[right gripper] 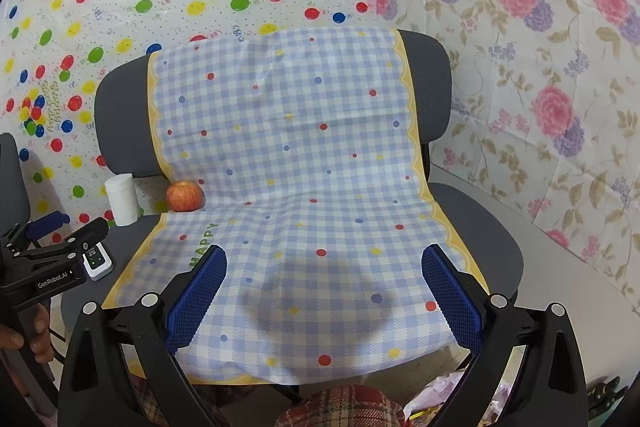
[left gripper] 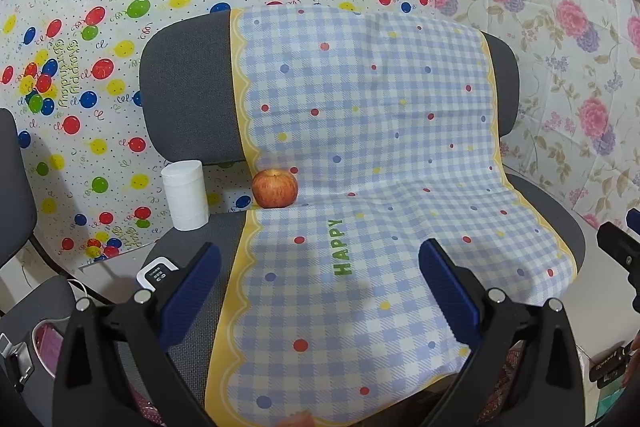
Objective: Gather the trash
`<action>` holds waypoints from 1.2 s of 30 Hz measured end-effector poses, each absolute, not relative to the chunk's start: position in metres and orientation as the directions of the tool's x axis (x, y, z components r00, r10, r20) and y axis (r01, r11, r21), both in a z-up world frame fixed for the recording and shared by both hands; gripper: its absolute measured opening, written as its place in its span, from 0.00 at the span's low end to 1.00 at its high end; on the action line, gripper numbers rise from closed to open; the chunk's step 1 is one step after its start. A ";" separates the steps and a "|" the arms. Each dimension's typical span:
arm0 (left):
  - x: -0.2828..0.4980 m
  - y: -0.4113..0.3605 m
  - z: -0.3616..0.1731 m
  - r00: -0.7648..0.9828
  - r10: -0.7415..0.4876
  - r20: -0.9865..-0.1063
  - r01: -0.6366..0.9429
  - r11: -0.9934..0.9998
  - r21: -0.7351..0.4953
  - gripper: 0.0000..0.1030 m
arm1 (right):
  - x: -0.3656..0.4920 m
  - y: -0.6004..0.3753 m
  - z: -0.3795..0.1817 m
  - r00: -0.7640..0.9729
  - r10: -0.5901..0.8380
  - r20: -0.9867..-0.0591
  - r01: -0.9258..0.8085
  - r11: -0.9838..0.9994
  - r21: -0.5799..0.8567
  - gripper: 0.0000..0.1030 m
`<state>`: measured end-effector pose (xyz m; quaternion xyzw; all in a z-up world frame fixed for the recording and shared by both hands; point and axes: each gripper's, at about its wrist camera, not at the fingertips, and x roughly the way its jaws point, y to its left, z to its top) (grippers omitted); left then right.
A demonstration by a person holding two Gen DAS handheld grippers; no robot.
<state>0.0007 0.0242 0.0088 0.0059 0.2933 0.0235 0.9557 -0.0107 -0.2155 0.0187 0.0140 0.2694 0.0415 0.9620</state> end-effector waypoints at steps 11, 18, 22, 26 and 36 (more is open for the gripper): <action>-0.001 0.024 0.011 0.829 0.047 -0.557 -0.044 0.999 0.017 0.93 | -0.010 -0.212 0.019 0.852 0.082 -0.517 -0.067 0.997 0.048 0.94; -0.001 0.024 0.011 0.830 0.046 -0.555 -0.043 0.999 0.017 0.93 | -0.011 -0.212 0.019 0.852 0.080 -0.517 -0.066 0.997 0.046 0.94; -0.002 0.025 0.011 0.830 0.047 -0.556 -0.045 0.999 0.017 0.93 | -0.011 -0.212 0.019 0.853 0.081 -0.516 -0.066 0.997 0.048 0.94; -0.002 0.024 0.013 0.830 0.047 -0.556 -0.045 0.999 0.017 0.93 | -0.011 -0.212 0.019 0.852 0.081 -0.517 -0.066 0.997 0.048 0.94; -0.003 0.023 0.013 0.830 0.050 -0.555 -0.048 0.999 0.018 0.93 | -0.011 -0.212 0.018 0.852 0.084 -0.517 -0.067 0.996 0.051 0.94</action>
